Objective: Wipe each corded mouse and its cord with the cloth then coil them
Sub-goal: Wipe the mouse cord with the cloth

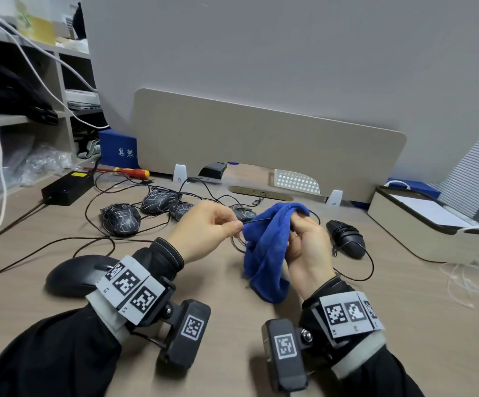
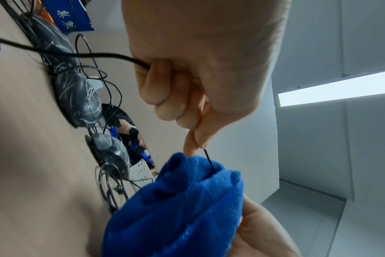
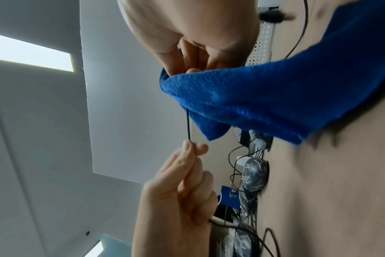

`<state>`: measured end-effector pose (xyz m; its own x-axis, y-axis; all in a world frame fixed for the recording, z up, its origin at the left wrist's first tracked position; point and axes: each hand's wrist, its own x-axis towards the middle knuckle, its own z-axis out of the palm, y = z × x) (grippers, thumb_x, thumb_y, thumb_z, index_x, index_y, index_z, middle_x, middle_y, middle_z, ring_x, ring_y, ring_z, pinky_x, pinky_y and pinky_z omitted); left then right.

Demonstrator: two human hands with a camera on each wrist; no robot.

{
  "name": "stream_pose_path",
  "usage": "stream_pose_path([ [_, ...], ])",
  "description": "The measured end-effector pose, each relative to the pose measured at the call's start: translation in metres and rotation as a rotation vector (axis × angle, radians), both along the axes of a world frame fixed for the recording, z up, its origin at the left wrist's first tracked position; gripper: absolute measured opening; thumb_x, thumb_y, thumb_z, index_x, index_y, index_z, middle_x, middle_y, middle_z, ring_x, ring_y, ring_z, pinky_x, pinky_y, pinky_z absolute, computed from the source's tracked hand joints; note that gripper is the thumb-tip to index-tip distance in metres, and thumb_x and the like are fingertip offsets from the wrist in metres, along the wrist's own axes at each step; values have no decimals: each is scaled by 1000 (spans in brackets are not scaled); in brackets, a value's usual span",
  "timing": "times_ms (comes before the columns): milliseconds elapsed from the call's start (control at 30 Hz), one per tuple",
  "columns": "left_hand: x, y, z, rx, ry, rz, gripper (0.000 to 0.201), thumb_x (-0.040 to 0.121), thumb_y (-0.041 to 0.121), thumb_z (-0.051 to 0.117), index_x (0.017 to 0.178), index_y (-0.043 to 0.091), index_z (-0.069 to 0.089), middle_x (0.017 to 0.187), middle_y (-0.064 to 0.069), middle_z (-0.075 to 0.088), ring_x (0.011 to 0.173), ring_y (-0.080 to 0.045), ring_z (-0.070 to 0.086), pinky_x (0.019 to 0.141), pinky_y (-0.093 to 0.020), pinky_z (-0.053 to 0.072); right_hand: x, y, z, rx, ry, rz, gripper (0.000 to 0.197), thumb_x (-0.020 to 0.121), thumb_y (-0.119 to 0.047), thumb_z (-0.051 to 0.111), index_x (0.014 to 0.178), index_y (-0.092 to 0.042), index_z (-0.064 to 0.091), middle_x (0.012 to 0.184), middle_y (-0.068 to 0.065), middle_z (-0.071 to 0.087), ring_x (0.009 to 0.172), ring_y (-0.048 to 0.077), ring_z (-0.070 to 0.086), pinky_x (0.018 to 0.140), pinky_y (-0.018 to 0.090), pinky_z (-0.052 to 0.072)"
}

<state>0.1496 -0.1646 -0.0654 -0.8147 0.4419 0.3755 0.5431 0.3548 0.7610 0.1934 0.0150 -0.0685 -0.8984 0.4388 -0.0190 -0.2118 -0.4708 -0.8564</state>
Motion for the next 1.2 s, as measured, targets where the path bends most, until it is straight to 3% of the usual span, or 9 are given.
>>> stream_pose_path([
  [100,-9,-10,-2,37,-39,79,24,83,30,68,60,24,69,55,12,61,58,-5,49,63,-27,37,-17,30,-14,-144,7,-59,61,53,-28,82,110,-11,68,107,17,56,97,33,54,89,45,41],
  [267,-14,-11,-7,9,-79,190,29,93,11,58,68,19,69,54,5,61,51,-11,50,59,-26,41,0,23,2,-78,18,16,20,96,-19,55,95,-4,67,88,12,67,68,14,66,69,23,53],
  [367,-11,-7,-5,24,-140,157,17,93,7,56,86,13,69,64,0,69,50,-13,50,45,-18,39,-2,21,1,-64,60,66,35,104,-12,41,82,-9,68,67,-2,61,53,4,60,60,17,48],
  [500,-9,2,-8,66,-35,163,27,78,36,64,102,24,70,90,4,72,77,-15,62,71,-27,48,-5,12,-5,51,72,52,21,103,-9,42,97,-13,62,67,-5,59,58,7,54,52,20,42],
  [600,-4,6,-5,100,86,119,28,89,27,70,116,20,68,106,7,70,96,-8,64,88,-23,48,-2,0,-8,119,41,124,20,104,-11,44,101,-12,64,82,2,66,68,13,61,61,26,44],
  [767,1,11,-7,112,73,54,21,92,15,67,71,18,66,59,11,63,55,-8,57,61,-28,47,0,-12,-9,160,-13,227,27,105,-11,42,94,-9,67,85,6,71,73,16,65,70,31,43],
  [933,11,17,-5,51,61,-40,26,90,11,67,65,14,61,57,3,64,52,-9,54,57,-28,45,2,-9,-4,102,-48,190,22,100,-10,45,93,-2,64,84,13,67,72,21,66,67,29,52],
  [1067,15,18,-3,-19,74,-62,30,89,13,70,62,21,58,50,13,49,47,-3,41,52,-17,32,-2,6,-1,-31,-63,58,40,88,-19,57,107,16,61,109,34,66,98,42,68,95,48,53],
  [1200,13,15,-4,-33,53,-70,27,89,14,70,64,16,59,50,13,49,49,-3,40,52,-19,32,-3,11,2,-197,-98,-8,13,95,-20,56,93,-8,61,89,14,62,78,26,63,90,37,53],
])
